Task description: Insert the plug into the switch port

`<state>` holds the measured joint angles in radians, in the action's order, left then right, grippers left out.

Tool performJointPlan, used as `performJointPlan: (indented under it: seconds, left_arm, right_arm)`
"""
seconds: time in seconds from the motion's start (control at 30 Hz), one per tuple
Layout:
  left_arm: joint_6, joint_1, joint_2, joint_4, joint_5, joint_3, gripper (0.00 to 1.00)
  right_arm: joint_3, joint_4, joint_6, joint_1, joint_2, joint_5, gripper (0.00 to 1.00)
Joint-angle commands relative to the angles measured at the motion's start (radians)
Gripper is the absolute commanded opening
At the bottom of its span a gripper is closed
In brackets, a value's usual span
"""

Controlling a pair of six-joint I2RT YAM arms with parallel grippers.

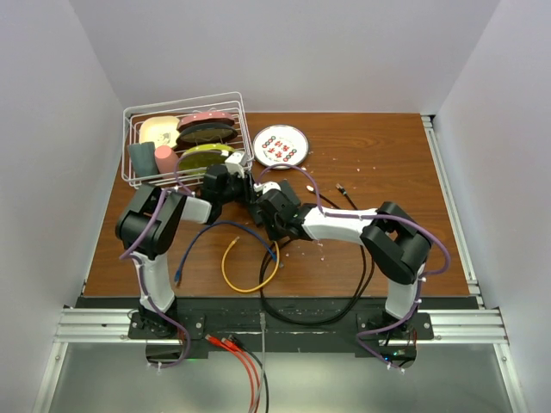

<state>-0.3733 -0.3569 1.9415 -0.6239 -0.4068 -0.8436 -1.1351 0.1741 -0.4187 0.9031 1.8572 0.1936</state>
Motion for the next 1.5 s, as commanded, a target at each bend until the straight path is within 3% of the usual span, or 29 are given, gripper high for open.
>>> performJointPlan:
  seconds: [0.0, 0.27, 0.5, 1.47]
  left_arm:
    - [0.030, -0.056, 0.102, 0.291, -0.059, 0.026, 0.11]
    - [0.045, -0.053, 0.186, 0.486, -0.170, -0.095, 0.01]
    - [0.070, -0.050, 0.209, 0.654, -0.196, -0.137, 0.00]
    - [0.102, -0.060, 0.152, 0.708, -0.142, -0.117, 0.00]
  right_arm:
    - [-0.112, -0.223, 0.026, -0.018, 0.000, 0.093, 0.00]
    - [-0.084, -0.234, 0.066, -0.020, -0.001, 0.112, 0.00]
    - [-0.077, -0.243, 0.066, -0.021, -0.003, 0.133, 0.00]
    - [-0.189, -0.343, -0.022, -0.059, 0.046, 0.251, 0.00]
